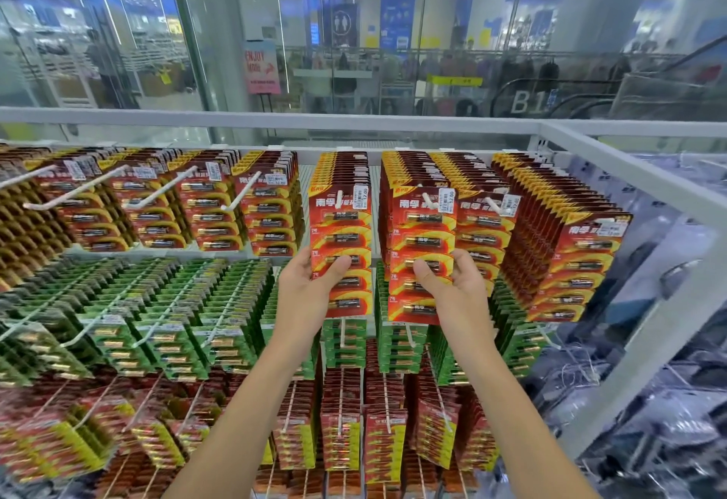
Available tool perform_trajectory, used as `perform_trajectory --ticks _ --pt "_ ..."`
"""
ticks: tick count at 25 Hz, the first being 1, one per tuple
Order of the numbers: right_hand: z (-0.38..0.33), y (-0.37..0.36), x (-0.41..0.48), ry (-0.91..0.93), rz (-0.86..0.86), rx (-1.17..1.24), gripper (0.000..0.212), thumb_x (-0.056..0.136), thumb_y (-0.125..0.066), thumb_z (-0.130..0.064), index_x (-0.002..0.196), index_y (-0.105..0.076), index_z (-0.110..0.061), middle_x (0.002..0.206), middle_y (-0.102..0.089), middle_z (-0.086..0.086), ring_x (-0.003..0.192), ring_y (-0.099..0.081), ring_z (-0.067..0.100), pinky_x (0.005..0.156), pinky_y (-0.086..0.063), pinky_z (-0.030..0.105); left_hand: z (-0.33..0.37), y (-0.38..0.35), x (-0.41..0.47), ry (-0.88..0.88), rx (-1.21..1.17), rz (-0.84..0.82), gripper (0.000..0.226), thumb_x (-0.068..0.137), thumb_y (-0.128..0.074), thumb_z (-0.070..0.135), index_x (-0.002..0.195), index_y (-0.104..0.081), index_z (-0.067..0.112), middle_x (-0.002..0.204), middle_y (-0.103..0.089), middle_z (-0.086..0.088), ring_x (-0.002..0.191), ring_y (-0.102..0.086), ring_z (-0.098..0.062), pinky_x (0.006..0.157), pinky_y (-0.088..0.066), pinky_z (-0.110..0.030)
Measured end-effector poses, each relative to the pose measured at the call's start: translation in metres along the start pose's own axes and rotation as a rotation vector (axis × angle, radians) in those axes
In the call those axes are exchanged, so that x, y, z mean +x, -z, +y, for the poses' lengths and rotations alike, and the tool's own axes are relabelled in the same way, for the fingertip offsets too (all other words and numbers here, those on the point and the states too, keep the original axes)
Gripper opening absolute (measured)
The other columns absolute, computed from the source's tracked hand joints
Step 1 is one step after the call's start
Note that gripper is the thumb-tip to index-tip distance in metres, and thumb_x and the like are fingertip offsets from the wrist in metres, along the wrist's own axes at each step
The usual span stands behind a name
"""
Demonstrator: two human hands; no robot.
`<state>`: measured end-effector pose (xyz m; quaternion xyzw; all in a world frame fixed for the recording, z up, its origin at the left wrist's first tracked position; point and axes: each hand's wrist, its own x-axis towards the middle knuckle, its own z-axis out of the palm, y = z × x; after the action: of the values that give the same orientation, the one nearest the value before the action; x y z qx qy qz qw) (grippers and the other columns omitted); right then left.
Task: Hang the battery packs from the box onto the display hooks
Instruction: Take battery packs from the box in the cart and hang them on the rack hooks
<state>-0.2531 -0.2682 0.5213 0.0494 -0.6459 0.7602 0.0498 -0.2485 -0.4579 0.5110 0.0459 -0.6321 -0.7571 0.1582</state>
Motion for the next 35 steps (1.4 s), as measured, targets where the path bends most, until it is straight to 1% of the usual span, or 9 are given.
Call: perform_trajectory --ticks 3,5,10,13,16,21,27,31,35 --pt "-0.002 0.000 0.011 0.001 -0.037 0.026 0.026 0.100 -0.066 -0.017 0.111 -0.046 -0.030 0.094 -0.054 -0.029 0.077 -0.061 -0.024 0.057 -0.046 0.001 -0.003 -0.001 0.012 0.001 0.044 0.017 0.032 0.094 -0.073 0.025 0.125 -0.064 0.023 0.106 -0.080 0.005 0.093 -0.078 -0.018 0.079 -0.065 -0.045" --pt "0.001 0.002 0.018 -0.006 -0.028 0.005 0.030 0.100 -0.065 -0.015 0.117 -0.044 -0.029 0.093 -0.052 -0.028 0.064 -0.057 -0.028 0.054 -0.044 0.000 -0.005 -0.001 0.017 0.007 0.044 0.021 0.031 0.094 -0.073 0.025 0.124 -0.064 0.023 0.105 -0.080 0.006 0.092 -0.078 -0.018 0.078 -0.064 -0.045" --pt "0.012 0.005 0.032 -0.026 0.013 -0.095 0.021 0.097 -0.070 -0.029 0.117 -0.065 -0.031 0.106 -0.076 -0.016 0.088 -0.071 -0.009 0.084 -0.058 0.017 -0.014 0.001 0.020 -0.026 0.080 0.018 0.030 0.094 -0.073 0.027 0.123 -0.065 0.024 0.108 -0.079 0.005 0.097 -0.077 -0.019 0.080 -0.064 -0.043" --pt "0.023 0.009 0.037 -0.049 0.003 -0.140 0.048 0.093 -0.070 -0.047 0.134 -0.063 -0.023 0.121 -0.074 -0.012 0.101 -0.068 -0.008 0.080 -0.054 0.009 -0.019 0.004 0.018 -0.072 0.150 0.026 0.028 0.094 -0.075 0.027 0.120 -0.067 0.026 0.110 -0.078 0.010 0.102 -0.075 -0.010 0.087 -0.061 -0.034" --pt "0.034 0.011 0.033 -0.099 0.035 -0.212 0.085 0.078 -0.072 -0.072 0.144 -0.055 -0.022 0.128 -0.071 -0.012 0.116 -0.067 0.006 0.101 -0.056 0.037 -0.027 0.010 0.013 -0.072 0.195 0.049 0.025 0.092 -0.076 0.028 0.115 -0.068 0.024 0.108 -0.079 0.010 0.102 -0.074 -0.008 0.093 -0.060 -0.038" --pt "0.052 0.019 0.014 -0.182 0.022 -0.201 0.045 0.095 -0.067 -0.047 0.124 -0.060 -0.014 0.107 -0.075 0.004 0.084 -0.074 0.014 0.085 -0.059 0.034 -0.045 0.019 -0.002 -0.021 0.316 0.089 0.018 0.091 -0.076 0.036 0.104 -0.063 0.035 0.102 -0.074 0.013 0.099 -0.071 -0.011 0.094 -0.057 -0.043" --pt "0.071 0.035 -0.020 -0.144 0.023 -0.386 0.022 0.100 -0.059 -0.048 0.114 -0.065 -0.031 0.113 -0.070 -0.009 0.102 -0.068 0.009 0.094 -0.053 0.034 -0.065 0.030 -0.036 -0.013 0.562 0.077 0.039 0.097 -0.069 0.039 0.131 -0.058 0.024 0.113 -0.067 0.016 0.085 -0.059 0.022 0.072 -0.041 -0.005" --pt "0.076 0.046 -0.046 -0.113 -0.022 -0.440 0.021 0.102 -0.057 -0.045 0.117 -0.065 -0.033 0.114 -0.066 -0.019 0.106 -0.060 -0.005 0.091 -0.045 0.015 -0.077 0.034 -0.065 0.032 0.619 0.070 0.044 0.098 -0.066 0.041 0.137 -0.056 0.026 0.122 -0.063 0.014 0.096 -0.058 0.014 0.087 -0.044 -0.014" --pt "0.092 0.059 -0.073 -0.140 -0.072 -0.470 0.020 0.102 -0.057 -0.044 0.119 -0.062 -0.037 0.115 -0.063 -0.028 0.109 -0.055 -0.014 0.088 -0.043 0.009 -0.092 0.036 -0.100 0.068 0.647 0.059 0.043 0.097 -0.066 0.044 0.136 -0.057 0.029 0.123 -0.063 0.019 0.108 -0.060 0.004 0.094 -0.048 -0.025"
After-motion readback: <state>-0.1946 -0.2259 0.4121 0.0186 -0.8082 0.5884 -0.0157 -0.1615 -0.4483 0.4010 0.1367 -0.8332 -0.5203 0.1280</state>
